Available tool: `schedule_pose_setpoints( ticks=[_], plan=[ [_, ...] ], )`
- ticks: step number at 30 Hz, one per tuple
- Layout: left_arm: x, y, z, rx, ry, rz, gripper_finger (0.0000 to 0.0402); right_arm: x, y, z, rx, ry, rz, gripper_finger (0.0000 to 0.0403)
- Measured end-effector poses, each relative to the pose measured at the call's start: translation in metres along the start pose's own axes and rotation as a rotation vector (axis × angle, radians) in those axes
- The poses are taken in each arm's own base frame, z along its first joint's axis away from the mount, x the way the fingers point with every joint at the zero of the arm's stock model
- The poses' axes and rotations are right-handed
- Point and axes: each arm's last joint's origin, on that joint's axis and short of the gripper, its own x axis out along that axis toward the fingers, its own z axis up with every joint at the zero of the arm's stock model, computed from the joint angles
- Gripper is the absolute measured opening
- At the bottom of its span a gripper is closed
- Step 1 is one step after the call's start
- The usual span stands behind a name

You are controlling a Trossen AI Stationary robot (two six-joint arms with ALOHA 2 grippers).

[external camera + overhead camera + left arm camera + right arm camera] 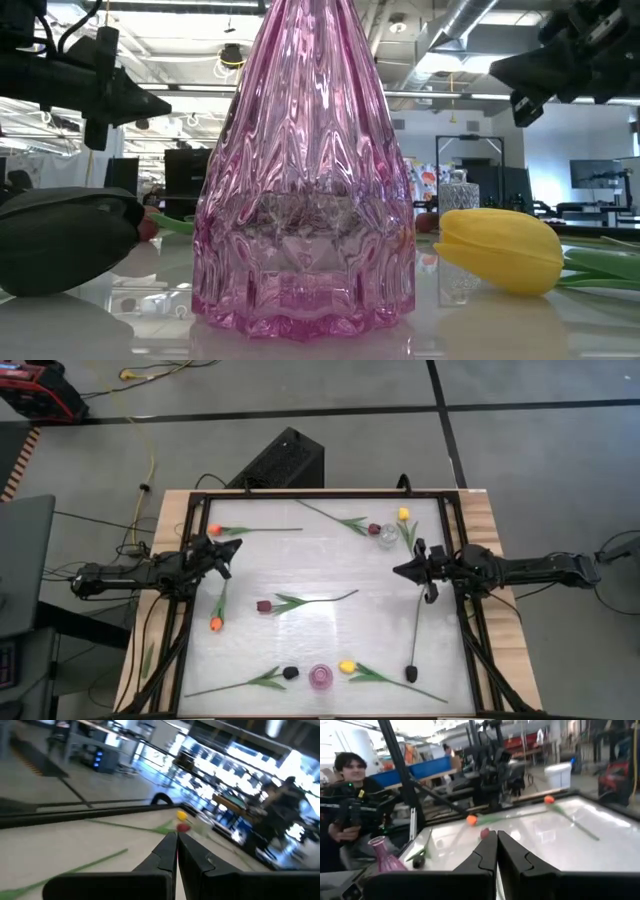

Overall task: Sort flowers into vase by color
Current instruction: Put the right black tulip into the pink vase

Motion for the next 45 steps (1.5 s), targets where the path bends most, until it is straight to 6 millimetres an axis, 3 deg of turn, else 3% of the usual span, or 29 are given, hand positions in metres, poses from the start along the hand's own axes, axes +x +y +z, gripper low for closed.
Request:
schedule_pose_setpoints(
  ticks=[9, 15, 21, 25, 30, 34, 40, 45],
  plan=[
    [0.0, 0.0, 0.0, -0.011, 0.004, -0.007, 0.0002, 0.043, 0.021, 0.016, -0.054, 0.229, 0.059, 0.0038],
    [-0.001, -0.007, -0.003, -0.007, 0.107, -0.246, 0.0002, 0.071, 0.04, 0.018, -0.21, 0.581, 0.107, 0.0038],
    [-0.001, -0.014, 0.006, -0.018, 0.009, -0.372, 0.0002, 0.076, 0.06, 0.018, -0.421, 1.086, 0.105, 0.0038],
    [0.0, -0.016, 0.007, 0.021, -0.009, -0.376, 0.0002, 0.08, 0.076, 0.012, -0.519, 1.238, 0.184, 0.0049],
    [0.004, -0.018, 0.003, 0.163, -0.003, -0.391, 0.0008, 0.08, 0.091, -0.014, -0.625, 1.417, 0.266, 0.0077],
    [0.008, -0.022, 0.005, 0.25, 0.011, -0.377, 0.004, 0.083, 0.097, -0.036, -0.677, 1.509, 0.284, 0.0103],
    [0.021, -0.033, 0.004, 0.349, 0.092, -0.379, 0.0121, 0.083, 0.105, -0.065, -0.739, 1.635, 0.313, 0.0139],
    [0.032, -0.042, 0.003, 0.418, 0.146, -0.366, 0.0177, 0.081, 0.113, -0.071, -0.826, 1.713, 0.366, 0.0156]
  ],
)
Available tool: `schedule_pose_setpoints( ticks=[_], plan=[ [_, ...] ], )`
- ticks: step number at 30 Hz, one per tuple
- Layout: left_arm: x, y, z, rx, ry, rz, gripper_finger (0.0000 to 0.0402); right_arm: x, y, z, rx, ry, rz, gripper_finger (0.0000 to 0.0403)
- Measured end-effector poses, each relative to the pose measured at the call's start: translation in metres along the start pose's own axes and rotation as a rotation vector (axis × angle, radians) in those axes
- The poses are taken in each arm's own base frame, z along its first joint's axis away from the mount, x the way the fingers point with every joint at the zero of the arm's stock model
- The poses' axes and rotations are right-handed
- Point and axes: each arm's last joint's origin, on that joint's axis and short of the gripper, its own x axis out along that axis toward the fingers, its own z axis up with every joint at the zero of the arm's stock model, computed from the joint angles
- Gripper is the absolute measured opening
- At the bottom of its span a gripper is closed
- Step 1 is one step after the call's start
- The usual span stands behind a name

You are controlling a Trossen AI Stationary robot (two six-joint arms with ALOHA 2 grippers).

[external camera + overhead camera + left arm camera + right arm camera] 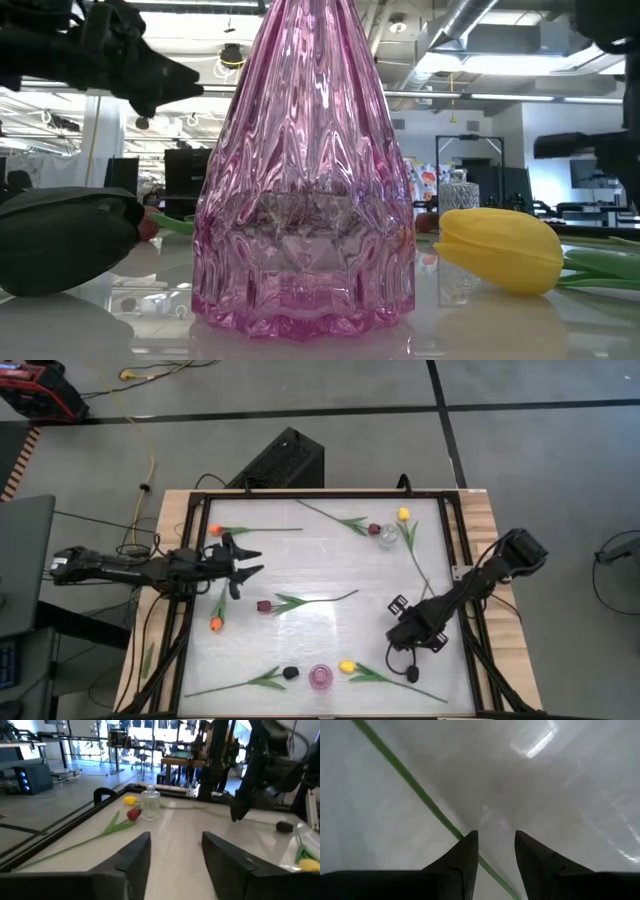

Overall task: Sort flowers into vase by color
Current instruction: Put the right black tulip into the pink vase

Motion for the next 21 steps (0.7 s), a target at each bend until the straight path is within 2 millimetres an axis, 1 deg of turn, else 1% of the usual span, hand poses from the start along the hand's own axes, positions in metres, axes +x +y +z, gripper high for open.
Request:
schedule_pose_setpoints(
  ticks=[4, 6, 9, 12, 21],
  plan=[
    [0.007, -0.002, 0.003, 0.028, 0.007, 0.0, 0.0191, -0.008, 0.002, -0.001, -0.031, 0.103, -0.08, 0.0159],
    [0.01, -0.003, 0.002, 0.035, 0.025, 0.001, 0.0191, -0.012, 0.002, -0.001, -0.029, 0.115, -0.085, 0.0159],
    [0.013, -0.003, -0.002, 0.024, 0.056, 0.003, 0.0189, -0.013, 0.003, -0.004, -0.036, 0.149, -0.068, 0.0159],
    [0.016, -0.004, -0.007, 0.009, 0.092, 0.002, 0.0188, -0.012, 0.006, -0.003, -0.067, 0.133, -0.022, 0.0159],
    [0.02, -0.005, -0.017, -0.007, 0.168, -0.022, 0.0187, 0.002, 0.016, 0.005, -0.1, 0.006, -0.018, 0.0159]
  ],
)
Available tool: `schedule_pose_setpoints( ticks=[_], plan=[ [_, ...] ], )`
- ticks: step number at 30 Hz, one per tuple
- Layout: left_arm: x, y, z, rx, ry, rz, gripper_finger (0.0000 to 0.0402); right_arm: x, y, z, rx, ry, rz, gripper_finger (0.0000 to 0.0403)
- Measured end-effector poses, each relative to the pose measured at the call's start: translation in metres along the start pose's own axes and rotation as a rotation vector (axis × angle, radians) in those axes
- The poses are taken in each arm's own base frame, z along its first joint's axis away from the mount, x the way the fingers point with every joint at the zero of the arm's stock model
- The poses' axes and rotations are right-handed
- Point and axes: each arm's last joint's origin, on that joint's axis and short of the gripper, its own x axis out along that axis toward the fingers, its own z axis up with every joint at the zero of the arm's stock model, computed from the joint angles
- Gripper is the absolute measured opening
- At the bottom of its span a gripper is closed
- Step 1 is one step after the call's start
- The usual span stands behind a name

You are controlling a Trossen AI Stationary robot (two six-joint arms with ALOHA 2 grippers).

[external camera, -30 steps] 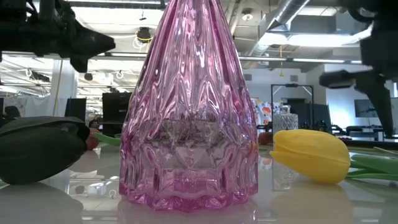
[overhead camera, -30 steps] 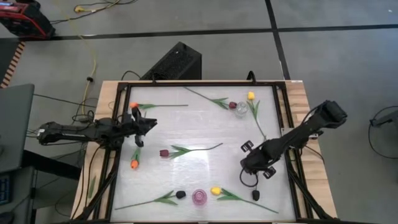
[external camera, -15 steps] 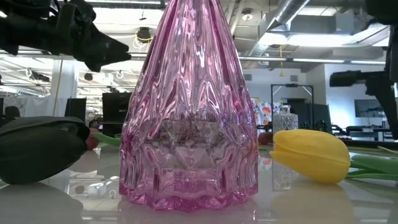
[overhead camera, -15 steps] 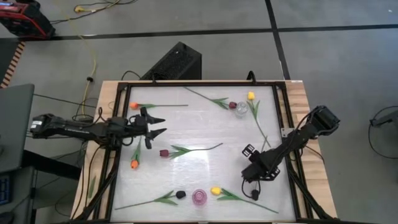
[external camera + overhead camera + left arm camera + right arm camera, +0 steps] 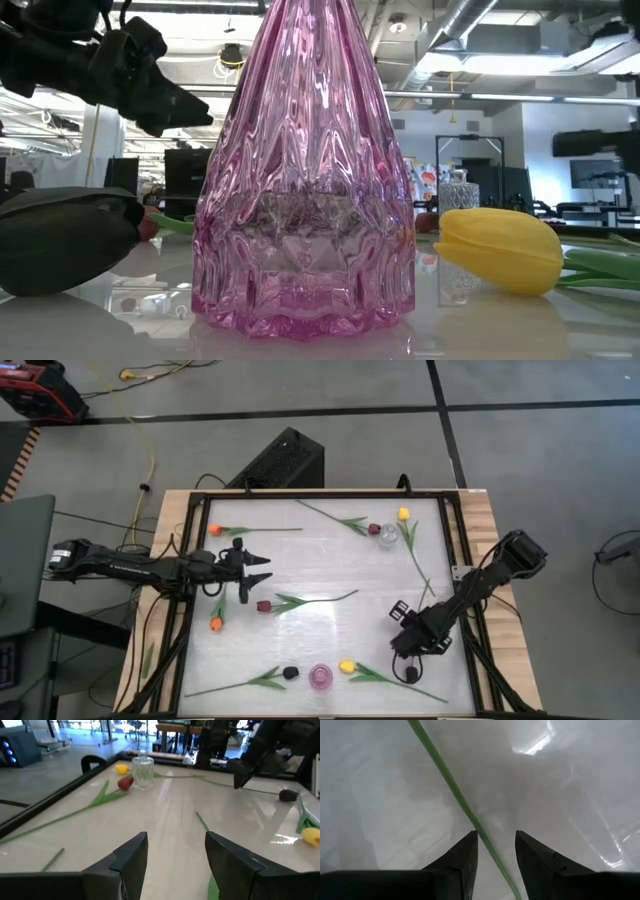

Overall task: Sort flowers into vase by color
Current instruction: Put the right black tulip into the pink vase

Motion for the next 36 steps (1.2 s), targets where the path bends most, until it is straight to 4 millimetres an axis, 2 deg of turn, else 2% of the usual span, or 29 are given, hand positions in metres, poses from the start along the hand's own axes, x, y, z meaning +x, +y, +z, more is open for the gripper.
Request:
schedule_pose_setpoints(
  ticks=[7, 12, 14, 16, 23, 27, 30, 33, 36],
  plan=[
    [0.005, 0.0, -0.006, -0.006, 0.048, 0.006, 0.0187, 0.004, 0.007, 0.003, -0.025, -0.041, 0.007, 0.0141],
    [0.008, -0.001, -0.011, 0.001, 0.08, 0.01, 0.0187, 0.002, 0.003, 0.009, -0.006, -0.101, -0.004, 0.0071],
    [0.009, -0.001, -0.012, 0.001, 0.091, 0.011, 0.0187, -0.003, -0.002, 0.013, 0.012, -0.131, -0.012, 0.0035],
    [0.009, -0.001, -0.013, -0.001, 0.096, 0.012, 0.0187, -0.012, -0.008, 0.015, 0.03, -0.123, -0.031, 0.0017],
    [0.01, -0.001, -0.011, 0.0, 0.073, 0.017, 0.0187, -0.064, -0.043, 0.024, 0.058, -0.154, -0.114, 0.003],
    [0.01, -0.001, -0.01, -0.001, 0.07, 0.016, 0.0187, -0.099, -0.072, 0.025, 0.269, -0.304, -0.146, 0.0019],
    [0.01, -0.002, -0.01, -0.016, 0.072, -0.006, 0.0187, -0.12, -0.091, 0.019, 0.433, -0.484, -0.159, 0.0018],
    [0.01, -0.006, -0.008, -0.039, 0.052, -0.095, 0.0187, -0.146, -0.107, 0.013, 0.563, -0.747, -0.163, 0.0018],
    [0.008, -0.016, -0.004, -0.019, 0.014, -0.23, 0.0187, -0.178, -0.115, 0.01, 0.58, -1.048, -0.206, 0.0018]
  ],
)
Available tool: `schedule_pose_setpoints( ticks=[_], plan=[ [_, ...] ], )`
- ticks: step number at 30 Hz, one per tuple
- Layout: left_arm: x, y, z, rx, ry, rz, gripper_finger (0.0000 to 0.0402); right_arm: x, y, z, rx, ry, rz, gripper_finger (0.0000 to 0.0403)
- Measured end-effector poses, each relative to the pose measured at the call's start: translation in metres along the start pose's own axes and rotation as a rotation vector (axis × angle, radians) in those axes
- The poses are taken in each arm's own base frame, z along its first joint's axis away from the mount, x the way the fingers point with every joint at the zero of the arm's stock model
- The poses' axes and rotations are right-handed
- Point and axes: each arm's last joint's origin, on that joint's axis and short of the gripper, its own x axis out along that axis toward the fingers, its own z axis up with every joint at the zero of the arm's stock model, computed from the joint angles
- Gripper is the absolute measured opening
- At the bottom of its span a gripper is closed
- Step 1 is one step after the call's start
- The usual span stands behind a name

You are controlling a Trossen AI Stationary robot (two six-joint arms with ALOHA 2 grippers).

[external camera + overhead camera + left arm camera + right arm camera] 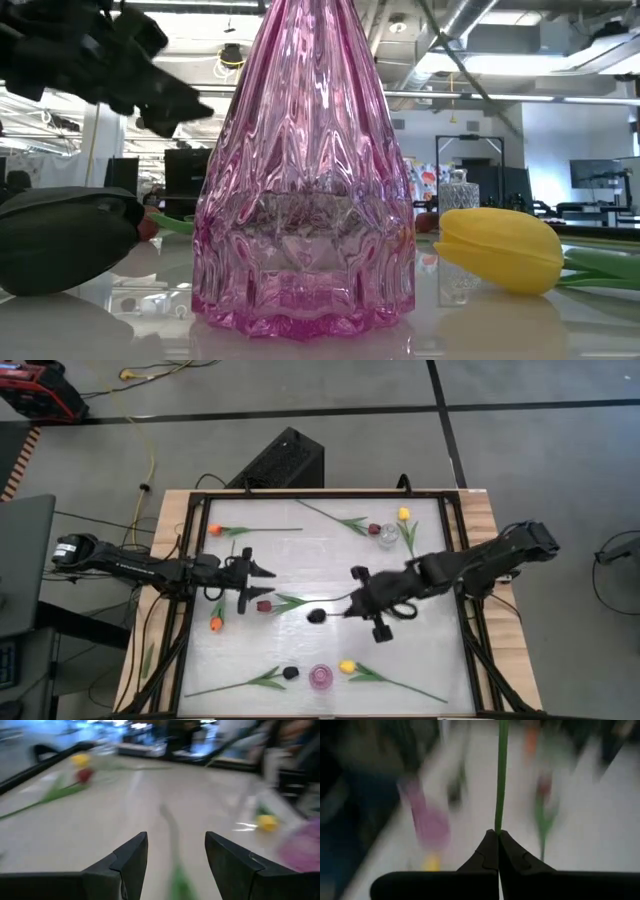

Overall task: Sort flowers into vase by color
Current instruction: Put the right black tulip into the pink vase

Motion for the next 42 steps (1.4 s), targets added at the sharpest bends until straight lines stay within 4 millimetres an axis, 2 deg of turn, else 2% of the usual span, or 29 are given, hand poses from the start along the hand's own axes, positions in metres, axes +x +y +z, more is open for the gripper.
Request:
schedule_pose_setpoints(
  ticks=[3, 5, 8, 13, 19, 24, 42],
  plan=[
    [-0.001, -0.01, 0.002, 0.044, -0.026, -0.081, 0.0187, -0.012, 0.004, 0.025, -0.014, -0.296, 0.02, 0.002],
    [-0.001, -0.015, 0.003, 0.068, -0.039, -0.112, 0.0187, -0.012, 0.014, 0.032, -0.067, -0.448, 0.044, 0.0023],
    [-0.002, -0.021, 0.004, 0.085, -0.055, -0.137, 0.0187, -0.002, 0.032, 0.032, -0.145, -0.571, 0.093, 0.0023],
    [-0.003, -0.025, 0.003, 0.117, -0.061, -0.148, 0.0187, 0.013, 0.057, 0.034, -0.162, -0.716, 0.167, 0.0023],
    [-0.003, -0.026, 0.003, 0.121, -0.062, -0.145, 0.0187, 0.032, 0.076, 0.03, -0.169, -0.778, 0.208, 0.0023],
    [-0.003, -0.025, 0.003, 0.114, -0.062, -0.134, 0.0187, 0.043, 0.08, 0.026, -0.146, -0.751, 0.217, 0.0023],
    [-0.003, -0.025, 0.003, 0.095, -0.061, -0.128, 0.0187, 0.047, 0.077, 0.022, -0.147, -0.688, 0.178, 0.0024]
  ],
)
